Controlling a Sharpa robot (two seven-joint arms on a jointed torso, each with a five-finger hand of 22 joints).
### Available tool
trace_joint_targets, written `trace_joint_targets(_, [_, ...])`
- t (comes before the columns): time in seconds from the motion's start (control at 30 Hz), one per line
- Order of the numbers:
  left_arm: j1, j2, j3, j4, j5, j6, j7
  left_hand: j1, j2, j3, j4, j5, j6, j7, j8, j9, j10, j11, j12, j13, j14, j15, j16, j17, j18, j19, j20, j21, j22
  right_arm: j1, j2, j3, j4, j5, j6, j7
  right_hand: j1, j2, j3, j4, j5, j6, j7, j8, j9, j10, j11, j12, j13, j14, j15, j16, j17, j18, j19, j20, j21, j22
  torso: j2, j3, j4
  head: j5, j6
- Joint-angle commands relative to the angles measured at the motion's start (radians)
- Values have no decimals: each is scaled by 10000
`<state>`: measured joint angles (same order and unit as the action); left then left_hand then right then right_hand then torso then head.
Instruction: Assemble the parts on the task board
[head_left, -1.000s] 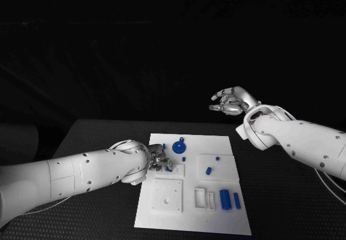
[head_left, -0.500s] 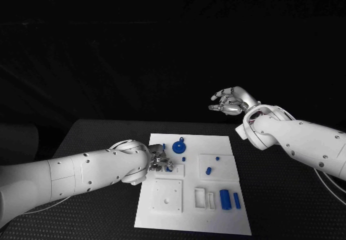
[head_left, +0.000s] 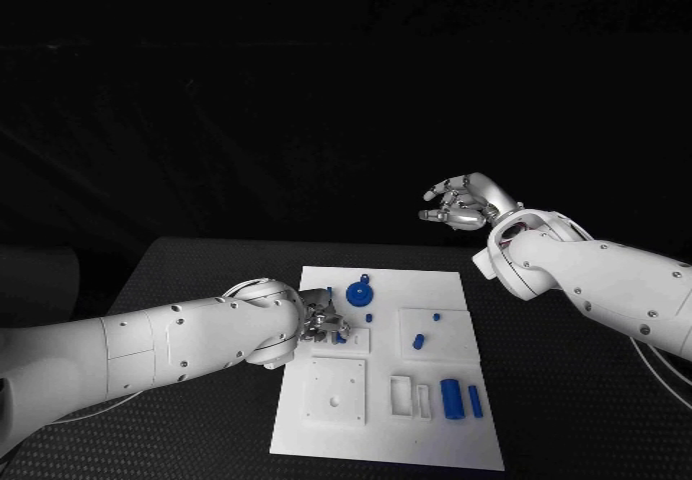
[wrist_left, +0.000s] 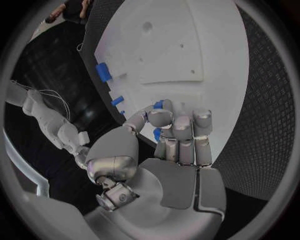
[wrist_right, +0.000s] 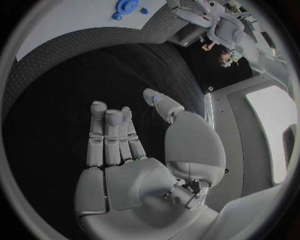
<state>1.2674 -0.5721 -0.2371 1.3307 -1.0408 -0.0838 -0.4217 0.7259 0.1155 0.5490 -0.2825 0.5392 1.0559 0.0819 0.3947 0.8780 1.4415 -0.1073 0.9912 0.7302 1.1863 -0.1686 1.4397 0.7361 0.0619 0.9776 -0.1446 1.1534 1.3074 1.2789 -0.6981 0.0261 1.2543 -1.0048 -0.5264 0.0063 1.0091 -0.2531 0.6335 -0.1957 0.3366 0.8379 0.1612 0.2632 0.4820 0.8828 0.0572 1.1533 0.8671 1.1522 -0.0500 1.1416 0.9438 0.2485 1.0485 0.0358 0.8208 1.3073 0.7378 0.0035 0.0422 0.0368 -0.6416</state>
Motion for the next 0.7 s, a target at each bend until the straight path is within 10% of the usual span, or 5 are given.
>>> trace_joint_targets(0.03, [-53, 79, -28, 62, -71, 393, 73, -9, 94, 106, -20, 91, 2241, -1104, 59, -35, -207, -234, 63, 16, 477, -469, 38, -24, 206, 43, -1219, 19, 169, 2, 18, 5, -8, 8, 143, 44, -14, 100, -54, 31, 37, 25, 78, -37, -12, -48, -1, 38, -15, -67, -20, 46, -19, 133, -21, 18, -59, 185, 2, 1, -2, -4, -2])
trace_joint_targets(0.7, [-53, 70, -26, 29, -611, 583, -53, 291, 17, 358, -93, 639, 2246, -1147, 287, -157, -267, -287, 316, 12, 521, -391, 164, -115, 260, 59, -1229, 136, 183, 2, 27, 5, -54, 29, 207, 36, -47, 99, -75, 44, 163, 25, 80, -34, -27, -69, 2, 78, -75, -82, -17, 59, -45, 133, -27, 24, -71, 189, -4, -7, -1, 9, -22])
